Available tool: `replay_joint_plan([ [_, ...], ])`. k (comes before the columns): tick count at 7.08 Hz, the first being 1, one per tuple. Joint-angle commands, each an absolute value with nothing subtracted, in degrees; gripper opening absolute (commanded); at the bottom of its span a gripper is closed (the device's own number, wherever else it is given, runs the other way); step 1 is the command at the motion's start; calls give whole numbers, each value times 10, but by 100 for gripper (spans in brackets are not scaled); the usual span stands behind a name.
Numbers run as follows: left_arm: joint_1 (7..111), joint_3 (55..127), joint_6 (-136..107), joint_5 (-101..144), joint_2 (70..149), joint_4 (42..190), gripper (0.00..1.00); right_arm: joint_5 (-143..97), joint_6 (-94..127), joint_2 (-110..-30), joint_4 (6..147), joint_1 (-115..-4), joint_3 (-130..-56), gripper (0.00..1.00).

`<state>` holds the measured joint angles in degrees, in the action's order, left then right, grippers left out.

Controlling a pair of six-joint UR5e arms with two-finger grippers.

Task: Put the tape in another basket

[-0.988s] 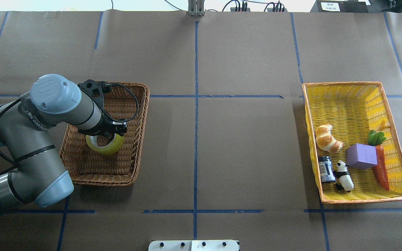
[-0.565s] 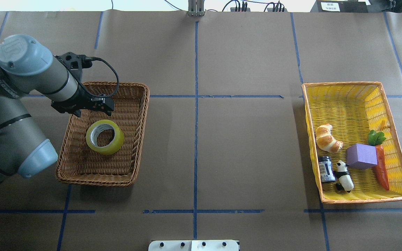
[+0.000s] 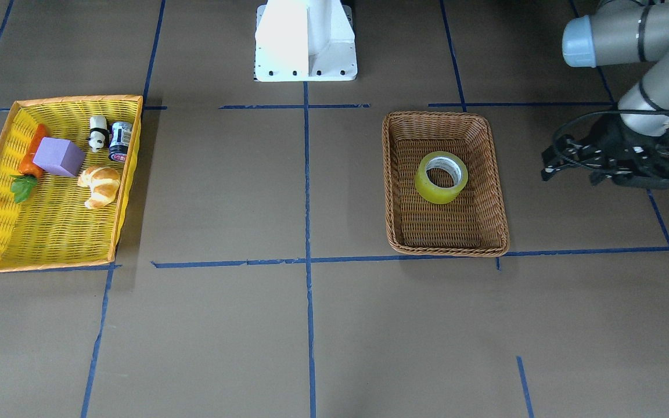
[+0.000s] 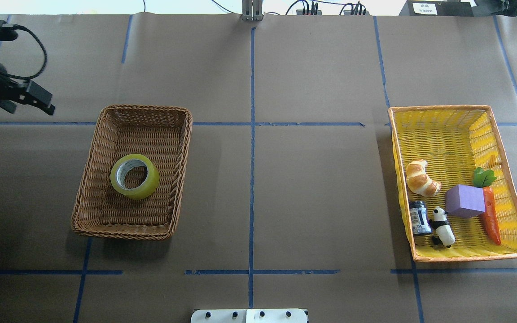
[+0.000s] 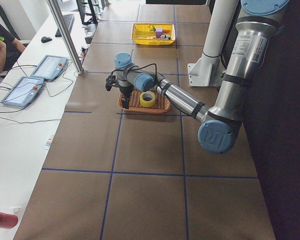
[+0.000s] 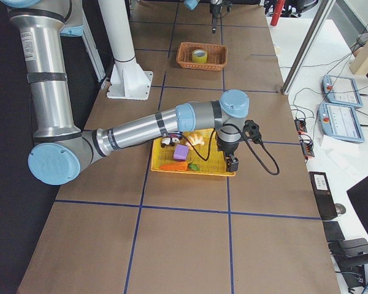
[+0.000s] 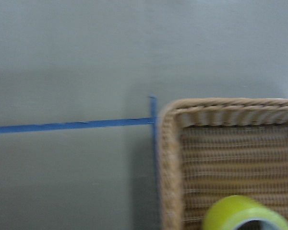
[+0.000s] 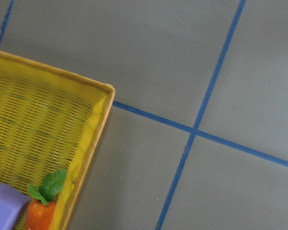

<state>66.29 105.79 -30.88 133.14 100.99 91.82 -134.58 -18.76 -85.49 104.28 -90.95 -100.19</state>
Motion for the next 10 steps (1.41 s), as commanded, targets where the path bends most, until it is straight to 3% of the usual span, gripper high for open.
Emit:
replay_joint_plan([
  [1, 745, 1051, -203, 1370, 948, 918, 100, -1348, -210, -922, 1041, -943, -971, 100],
  [5, 777, 1048, -127, 1369, 849, 926, 100, -1332, -124, -930, 973, -942, -972, 100],
  [10, 823, 1007, -28, 1366, 818, 925, 100, -1384, -62, -934, 912, -938, -949, 100],
])
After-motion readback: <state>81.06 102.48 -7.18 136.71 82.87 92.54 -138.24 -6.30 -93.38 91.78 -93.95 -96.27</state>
